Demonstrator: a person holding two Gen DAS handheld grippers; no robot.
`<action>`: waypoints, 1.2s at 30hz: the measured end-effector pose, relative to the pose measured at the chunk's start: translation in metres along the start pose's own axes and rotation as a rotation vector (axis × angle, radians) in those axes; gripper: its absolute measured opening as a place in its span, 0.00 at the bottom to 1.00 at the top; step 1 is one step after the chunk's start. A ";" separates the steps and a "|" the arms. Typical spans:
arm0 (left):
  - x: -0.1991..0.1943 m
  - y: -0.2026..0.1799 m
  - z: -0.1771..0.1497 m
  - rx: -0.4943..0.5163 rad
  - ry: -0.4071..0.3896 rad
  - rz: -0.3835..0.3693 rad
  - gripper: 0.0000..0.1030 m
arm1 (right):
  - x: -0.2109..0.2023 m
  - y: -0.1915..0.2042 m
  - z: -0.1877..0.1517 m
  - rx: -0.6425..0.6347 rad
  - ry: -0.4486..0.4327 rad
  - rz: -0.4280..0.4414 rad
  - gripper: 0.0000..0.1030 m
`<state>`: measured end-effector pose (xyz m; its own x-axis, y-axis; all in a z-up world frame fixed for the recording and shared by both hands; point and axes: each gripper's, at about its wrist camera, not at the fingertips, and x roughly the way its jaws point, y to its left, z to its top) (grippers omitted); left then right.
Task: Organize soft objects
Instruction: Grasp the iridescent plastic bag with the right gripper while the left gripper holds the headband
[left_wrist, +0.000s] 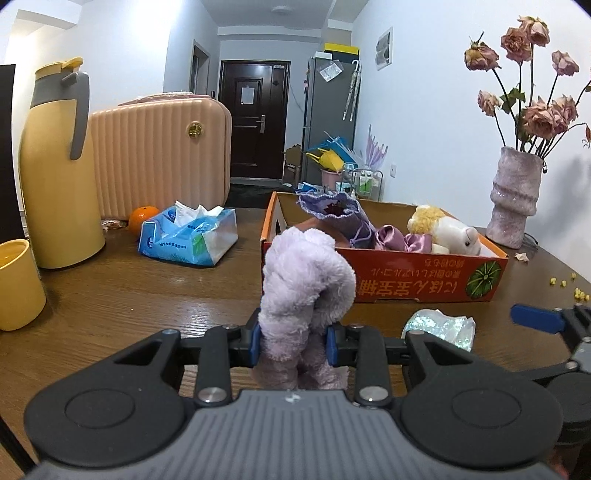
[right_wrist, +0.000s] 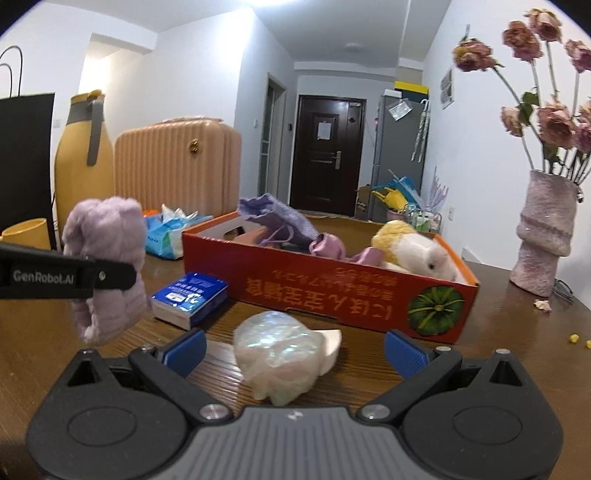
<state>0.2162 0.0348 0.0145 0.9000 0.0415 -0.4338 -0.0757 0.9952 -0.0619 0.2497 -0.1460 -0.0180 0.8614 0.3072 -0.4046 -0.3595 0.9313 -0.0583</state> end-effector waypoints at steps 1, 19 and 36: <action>-0.001 0.000 0.000 -0.001 -0.003 -0.001 0.31 | 0.003 0.003 0.001 -0.001 0.008 0.005 0.99; 0.000 0.003 0.000 -0.006 -0.001 -0.001 0.31 | 0.040 0.011 0.008 0.042 0.130 0.030 0.61; -0.001 0.003 0.000 -0.005 -0.001 -0.001 0.31 | 0.030 0.012 0.008 0.036 0.095 0.038 0.41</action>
<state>0.2156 0.0378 0.0150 0.9008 0.0402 -0.4324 -0.0768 0.9948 -0.0674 0.2744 -0.1244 -0.0237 0.8087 0.3241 -0.4910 -0.3765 0.9264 -0.0087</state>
